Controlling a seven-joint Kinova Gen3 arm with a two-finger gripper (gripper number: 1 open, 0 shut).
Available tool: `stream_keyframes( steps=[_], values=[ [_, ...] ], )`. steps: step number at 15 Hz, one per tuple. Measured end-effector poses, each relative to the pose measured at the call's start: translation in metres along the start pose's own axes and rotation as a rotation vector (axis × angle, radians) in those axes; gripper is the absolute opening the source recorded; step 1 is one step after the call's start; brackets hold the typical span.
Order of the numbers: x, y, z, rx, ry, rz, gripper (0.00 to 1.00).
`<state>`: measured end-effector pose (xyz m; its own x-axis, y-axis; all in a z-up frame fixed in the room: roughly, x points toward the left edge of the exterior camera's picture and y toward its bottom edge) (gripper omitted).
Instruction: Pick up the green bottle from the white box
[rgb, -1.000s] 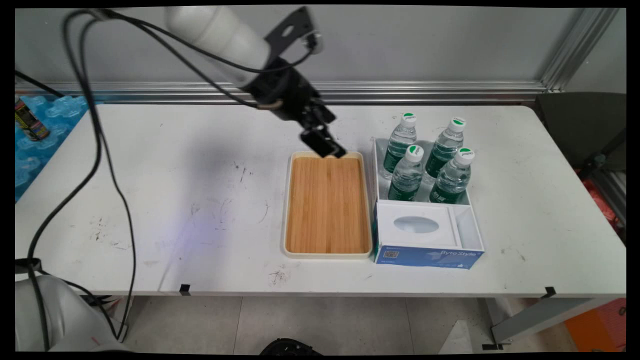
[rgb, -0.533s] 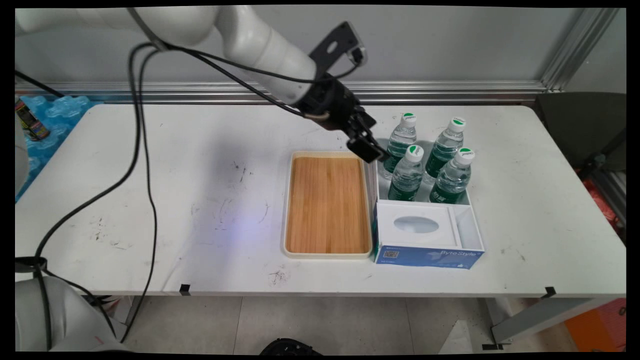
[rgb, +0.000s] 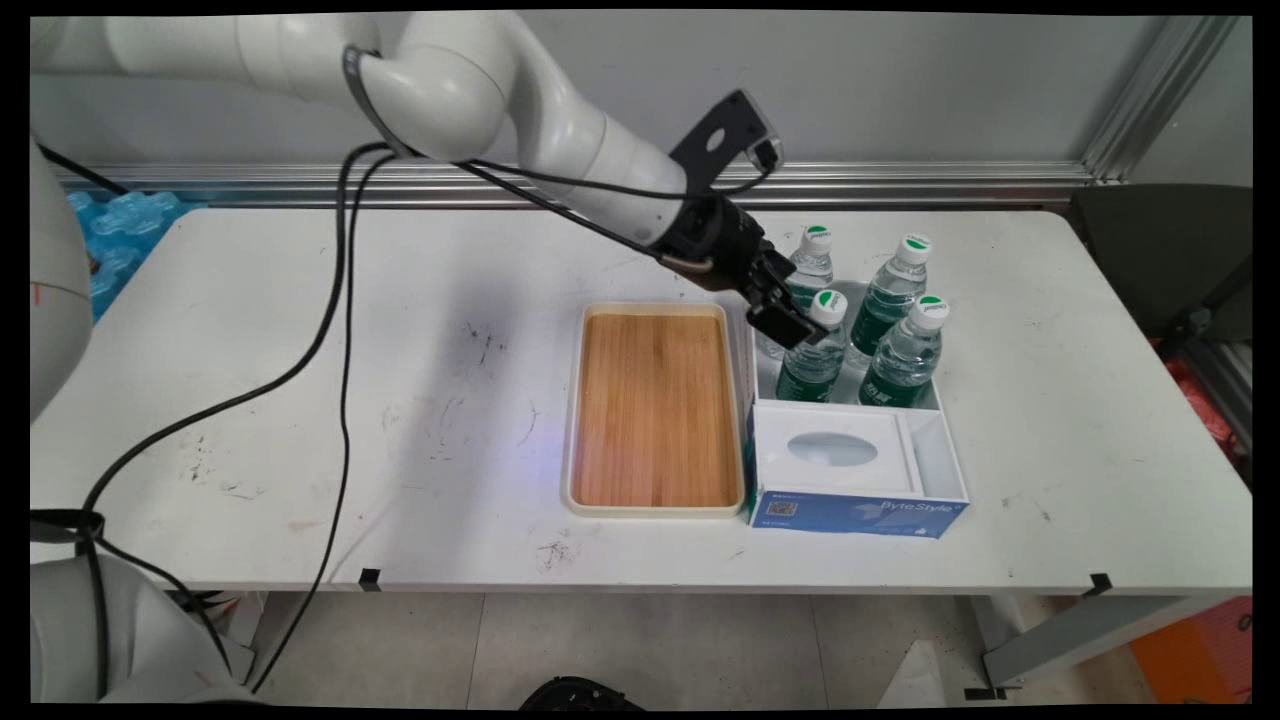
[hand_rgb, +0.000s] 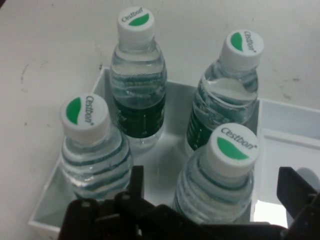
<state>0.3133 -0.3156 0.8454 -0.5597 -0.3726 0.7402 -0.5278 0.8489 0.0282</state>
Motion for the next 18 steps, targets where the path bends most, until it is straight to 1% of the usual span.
stream_keyframes(
  steps=[7,16,17,18],
  values=[
    [-0.008,0.001,0.03,0.002,0.018,-0.02,1.0],
    [-0.017,0.003,0.049,-0.003,0.026,-0.027,1.0],
    [-0.018,0.004,0.05,-0.005,0.027,-0.027,0.0],
    [-0.018,0.005,0.052,-0.008,0.027,-0.028,0.0]
  ],
)
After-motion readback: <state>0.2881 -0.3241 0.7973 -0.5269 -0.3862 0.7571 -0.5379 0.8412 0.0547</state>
